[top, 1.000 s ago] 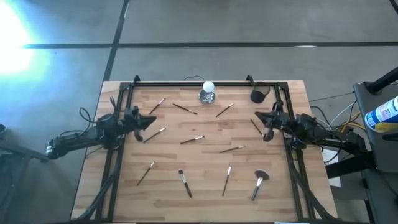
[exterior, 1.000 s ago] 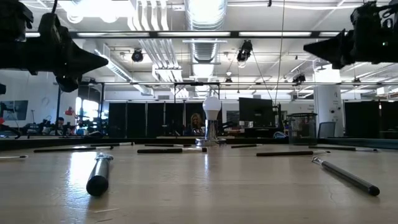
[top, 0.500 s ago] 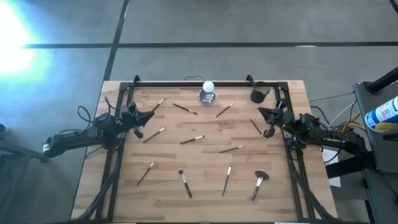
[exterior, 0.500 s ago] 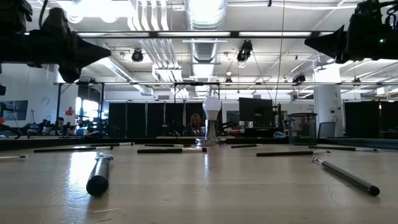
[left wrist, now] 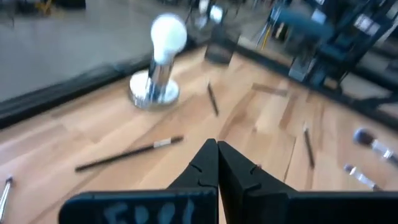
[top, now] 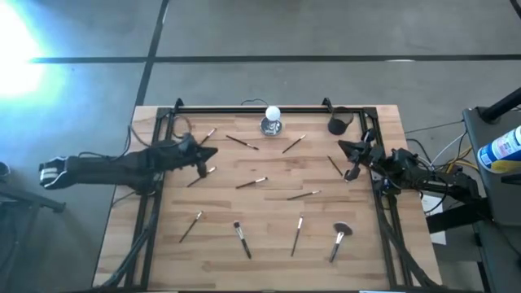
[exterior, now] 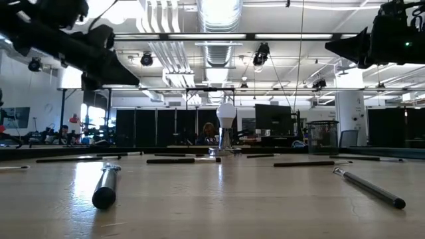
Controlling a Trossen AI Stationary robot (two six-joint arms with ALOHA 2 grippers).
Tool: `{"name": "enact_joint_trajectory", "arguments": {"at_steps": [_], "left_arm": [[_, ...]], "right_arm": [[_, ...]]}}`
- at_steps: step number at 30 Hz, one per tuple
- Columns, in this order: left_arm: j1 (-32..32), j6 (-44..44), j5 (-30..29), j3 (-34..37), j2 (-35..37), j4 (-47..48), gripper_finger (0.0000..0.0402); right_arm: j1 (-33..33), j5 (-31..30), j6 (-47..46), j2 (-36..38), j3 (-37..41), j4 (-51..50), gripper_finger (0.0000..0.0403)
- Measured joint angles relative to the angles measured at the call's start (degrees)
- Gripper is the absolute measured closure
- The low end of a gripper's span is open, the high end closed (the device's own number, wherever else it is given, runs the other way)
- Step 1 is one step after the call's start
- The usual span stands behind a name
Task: Put items in baskets/containers
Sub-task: Put the black eyeshadow brush into the black pen holder
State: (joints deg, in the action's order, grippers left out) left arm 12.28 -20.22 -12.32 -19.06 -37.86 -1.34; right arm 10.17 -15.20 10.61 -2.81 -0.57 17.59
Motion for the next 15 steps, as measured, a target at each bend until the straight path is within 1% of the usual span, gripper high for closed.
{"name": "enact_joint_trajectory", "arguments": {"at_steps": [5,8,11,15], "left_arm": [[-0.50,-3.94,4.02,-8.17,-8.05,12.03,0.0401],[-1.48,-7.06,4.25,-12.70,-12.18,17.33,0.0395],[-2.59,-9.94,4.16,-15.44,-16.84,22.81,0.0375],[-3.66,-12.40,3.67,-17.25,-22.52,26.03,0.0336]], "right_arm": [[-0.02,0.02,2.16,0.00,0.01,2.68,0.0394],[-0.02,0.02,2.36,0.00,0.01,2.79,0.0394],[-0.02,0.02,2.36,-0.04,0.02,2.73,0.0394],[-0.02,0.06,2.51,-0.04,0.01,2.74,0.0394]]}}
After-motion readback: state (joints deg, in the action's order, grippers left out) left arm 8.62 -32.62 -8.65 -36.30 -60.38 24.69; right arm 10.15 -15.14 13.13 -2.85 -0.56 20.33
